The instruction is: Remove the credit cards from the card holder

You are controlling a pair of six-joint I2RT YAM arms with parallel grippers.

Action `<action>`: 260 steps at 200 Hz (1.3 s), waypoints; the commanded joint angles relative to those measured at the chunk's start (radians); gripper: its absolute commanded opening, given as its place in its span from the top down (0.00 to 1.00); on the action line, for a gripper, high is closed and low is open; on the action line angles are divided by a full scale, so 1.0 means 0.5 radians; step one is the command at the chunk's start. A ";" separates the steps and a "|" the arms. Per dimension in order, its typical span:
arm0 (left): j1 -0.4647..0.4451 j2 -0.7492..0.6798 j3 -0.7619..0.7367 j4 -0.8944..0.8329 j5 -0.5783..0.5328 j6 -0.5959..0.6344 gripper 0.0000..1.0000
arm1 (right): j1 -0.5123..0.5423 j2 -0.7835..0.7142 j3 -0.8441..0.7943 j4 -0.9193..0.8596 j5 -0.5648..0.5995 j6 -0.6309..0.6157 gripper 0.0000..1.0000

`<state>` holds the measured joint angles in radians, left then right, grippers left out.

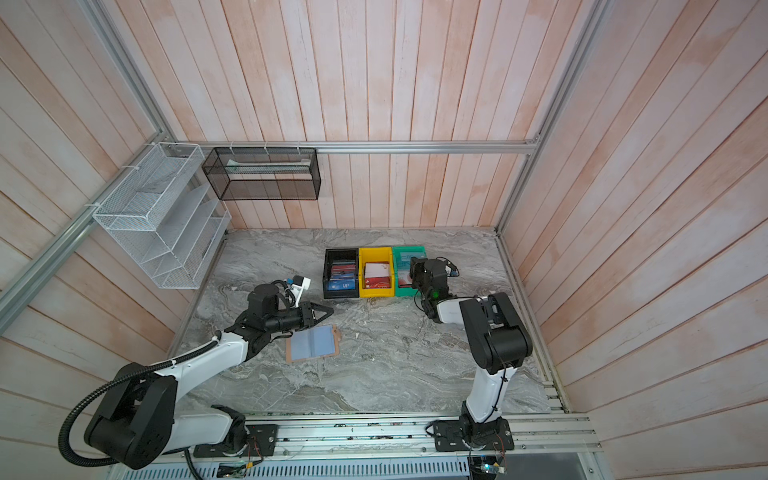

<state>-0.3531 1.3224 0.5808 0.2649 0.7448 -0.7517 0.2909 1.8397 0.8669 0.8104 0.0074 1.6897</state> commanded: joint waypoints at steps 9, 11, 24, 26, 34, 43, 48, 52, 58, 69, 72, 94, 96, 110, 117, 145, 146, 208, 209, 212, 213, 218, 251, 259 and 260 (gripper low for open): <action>0.016 0.012 0.041 0.037 0.016 0.028 0.84 | -0.011 0.085 0.117 -0.156 -0.029 -0.121 1.00; 0.018 0.012 0.039 0.036 0.016 0.027 0.84 | -0.009 0.086 0.123 -0.156 -0.027 -0.121 1.00; 0.019 0.009 0.041 0.034 0.017 0.030 0.84 | -0.011 0.104 0.139 -0.151 -0.031 -0.130 1.00; 0.021 0.008 0.041 0.034 0.017 0.031 0.84 | -0.011 0.106 0.140 -0.148 -0.032 -0.132 1.00; 0.022 0.011 0.041 0.033 0.017 0.031 0.84 | -0.011 0.117 0.142 -0.144 -0.031 -0.129 1.00; 0.022 0.014 0.040 0.032 0.020 0.031 0.84 | -0.013 0.129 0.144 -0.143 -0.033 -0.124 1.00; 0.025 0.015 0.042 0.032 0.021 0.031 0.84 | -0.014 0.135 0.141 -0.143 -0.034 -0.121 1.00; 0.026 0.018 0.043 0.032 0.023 0.031 0.84 | -0.013 0.140 0.137 -0.141 -0.032 -0.121 1.00; 0.025 0.020 0.042 0.032 0.023 0.034 0.84 | -0.014 0.146 0.135 -0.141 -0.033 -0.120 1.00; 0.025 0.021 0.041 0.032 0.026 0.034 0.84 | -0.016 0.158 0.131 -0.135 -0.031 -0.118 1.00; 0.025 0.021 0.041 0.032 0.026 0.034 0.84 | -0.014 0.164 0.131 -0.132 -0.034 -0.118 1.00; 0.029 0.024 0.037 0.032 0.026 0.037 0.84 | -0.015 0.192 0.137 -0.130 -0.032 -0.120 1.00; 0.031 0.024 0.038 0.033 0.026 0.037 0.84 | -0.014 0.196 0.138 -0.128 -0.033 -0.119 1.00; 0.031 0.027 0.036 0.032 0.026 0.039 0.84 | -0.014 0.216 0.147 -0.123 -0.025 -0.121 1.00; 0.034 0.030 0.036 0.033 0.029 0.040 0.84 | -0.015 0.227 0.156 -0.121 -0.024 -0.122 1.00; 0.045 0.040 0.036 0.032 0.035 0.043 0.84 | -0.015 0.261 0.190 -0.141 -0.021 -0.112 1.00; 0.046 0.040 0.036 0.032 0.035 0.045 0.84 | -0.015 0.262 0.190 -0.142 -0.020 -0.112 1.00; 0.070 0.061 0.047 0.038 0.055 0.049 0.84 | -0.017 0.358 0.274 -0.133 -0.046 -0.081 1.00; 0.071 0.063 0.046 0.039 0.056 0.049 0.84 | -0.017 0.359 0.275 -0.133 -0.047 -0.083 1.00; 0.071 0.064 0.047 0.038 0.055 0.049 0.84 | -0.017 0.361 0.278 -0.135 -0.048 -0.082 1.00; 0.071 0.064 0.047 0.038 0.056 0.049 0.84 | -0.016 0.361 0.278 -0.139 -0.047 -0.080 1.00; 0.074 0.064 0.047 0.038 0.059 0.049 0.84 | -0.016 0.363 0.286 -0.143 -0.045 -0.080 1.00; 0.089 0.076 0.045 0.046 0.062 0.048 0.84 | -0.019 0.386 0.312 -0.149 -0.046 -0.083 1.00; 0.092 0.082 0.047 0.051 0.071 0.046 0.84 | -0.020 0.391 0.315 -0.157 -0.046 -0.084 1.00; 0.091 0.082 0.047 0.052 0.071 0.046 0.84 | -0.020 0.393 0.315 -0.156 -0.047 -0.083 0.99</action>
<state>-0.3145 1.3525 0.5808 0.2657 0.7555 -0.7502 0.2867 2.0029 0.9970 0.7475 -0.0055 1.6493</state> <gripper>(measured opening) 0.156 0.047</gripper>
